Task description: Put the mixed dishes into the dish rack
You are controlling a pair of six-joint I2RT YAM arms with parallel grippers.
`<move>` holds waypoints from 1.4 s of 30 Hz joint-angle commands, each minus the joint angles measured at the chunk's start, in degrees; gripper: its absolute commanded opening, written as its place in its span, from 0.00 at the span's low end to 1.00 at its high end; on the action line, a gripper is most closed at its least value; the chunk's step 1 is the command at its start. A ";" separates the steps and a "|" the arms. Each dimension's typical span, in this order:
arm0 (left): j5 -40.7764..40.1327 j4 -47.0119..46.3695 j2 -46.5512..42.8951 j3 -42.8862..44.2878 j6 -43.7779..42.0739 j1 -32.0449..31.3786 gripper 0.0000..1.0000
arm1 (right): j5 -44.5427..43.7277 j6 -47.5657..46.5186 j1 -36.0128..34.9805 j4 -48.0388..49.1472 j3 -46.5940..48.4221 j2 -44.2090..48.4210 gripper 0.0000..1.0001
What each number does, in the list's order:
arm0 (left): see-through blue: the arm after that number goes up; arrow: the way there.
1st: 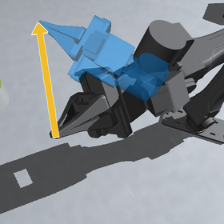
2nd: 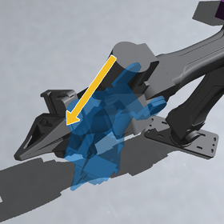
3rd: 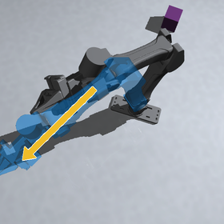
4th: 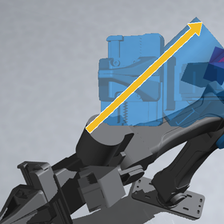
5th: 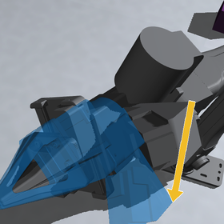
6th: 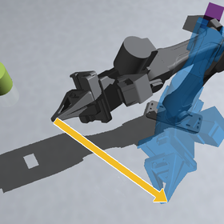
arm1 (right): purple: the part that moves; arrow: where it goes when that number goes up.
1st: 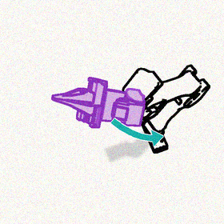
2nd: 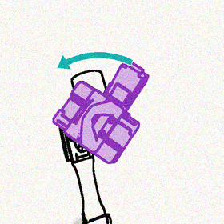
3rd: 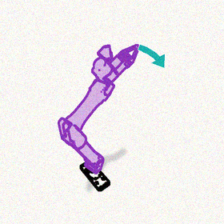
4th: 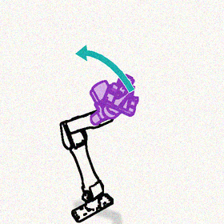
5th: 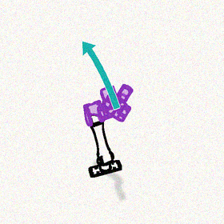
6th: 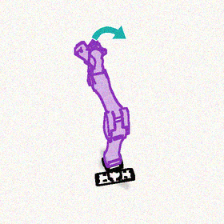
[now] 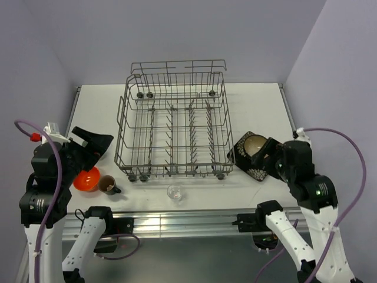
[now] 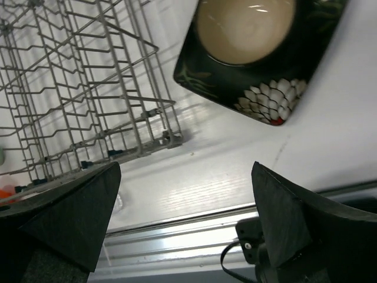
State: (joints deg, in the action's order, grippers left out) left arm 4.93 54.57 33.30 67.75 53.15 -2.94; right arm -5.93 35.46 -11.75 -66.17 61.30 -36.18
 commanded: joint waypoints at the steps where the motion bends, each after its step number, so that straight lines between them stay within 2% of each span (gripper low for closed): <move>1: 0.70 5.10 3.16 1.24 -2.87 -0.14 0.88 | -7.34 4.25 -0.29 -6.68 -1.52 3.66 1.00; 4: 3.50 6.08 7.72 5.19 -6.38 -0.14 0.87 | -5.23 5.67 -0.29 -5.20 -4.60 3.76 1.00; 7: 4.21 7.66 12.21 9.41 -8.76 -0.14 0.86 | -7.59 5.41 -0.21 -3.79 -4.35 -1.07 0.99; 11: 6.23 7.84 15.04 13.11 -9.11 -0.14 0.84 | -14.18 2.60 0.50 -5.45 1.71 -13.35 0.98; 19: 10.36 6.16 9.43 6.09 -5.77 -0.14 0.82 | -16.56 -5.22 2.52 0.77 9.71 -24.27 0.93; 23: 10.63 7.13 7.75 4.50 -6.12 -0.14 0.82 | -14.20 -6.90 2.70 4.73 9.37 -33.75 0.79; 30: 11.77 6.52 8.89 4.94 -7.79 -0.14 0.82 | -5.23 -6.55 2.70 14.04 5.24 -41.15 0.65; 39: 13.17 5.99 10.74 5.91 -9.03 -0.14 0.81 | -2.50 -5.84 2.70 19.41 5.15 -50.64 0.60; 42: 13.35 6.08 10.38 5.82 -9.02 -0.14 0.81 | -4.17 -6.02 2.70 20.64 4.62 -53.02 0.59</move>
State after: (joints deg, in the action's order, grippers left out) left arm 16.73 61.98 44.47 72.40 45.47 -2.98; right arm -9.30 29.32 -9.32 -48.88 65.76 -88.36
